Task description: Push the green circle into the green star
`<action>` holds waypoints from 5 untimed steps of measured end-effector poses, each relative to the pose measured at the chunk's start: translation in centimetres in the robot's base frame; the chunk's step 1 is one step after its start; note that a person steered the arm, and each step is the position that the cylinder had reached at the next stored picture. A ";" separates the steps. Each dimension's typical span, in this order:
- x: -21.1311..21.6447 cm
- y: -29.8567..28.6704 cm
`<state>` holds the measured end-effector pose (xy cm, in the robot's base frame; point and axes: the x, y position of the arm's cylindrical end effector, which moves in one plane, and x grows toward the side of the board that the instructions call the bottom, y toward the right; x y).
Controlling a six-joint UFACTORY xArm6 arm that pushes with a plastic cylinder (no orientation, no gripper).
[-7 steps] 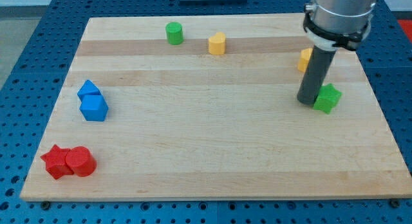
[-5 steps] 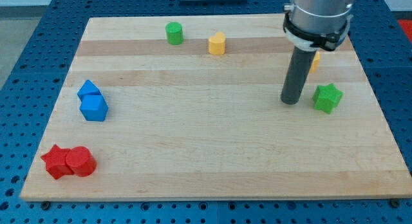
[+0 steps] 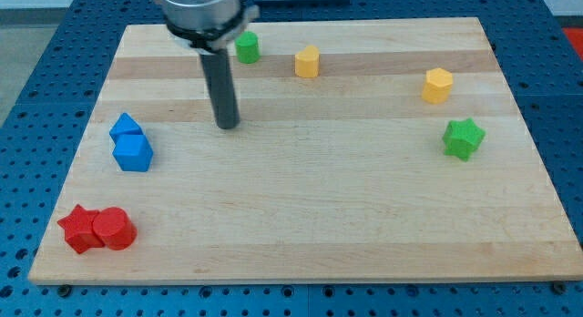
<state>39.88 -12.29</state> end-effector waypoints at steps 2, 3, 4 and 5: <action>-17.1 -3.9; -20.7 -3.6; -20.6 -3.0; -19.8 0.4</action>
<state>20.12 -11.93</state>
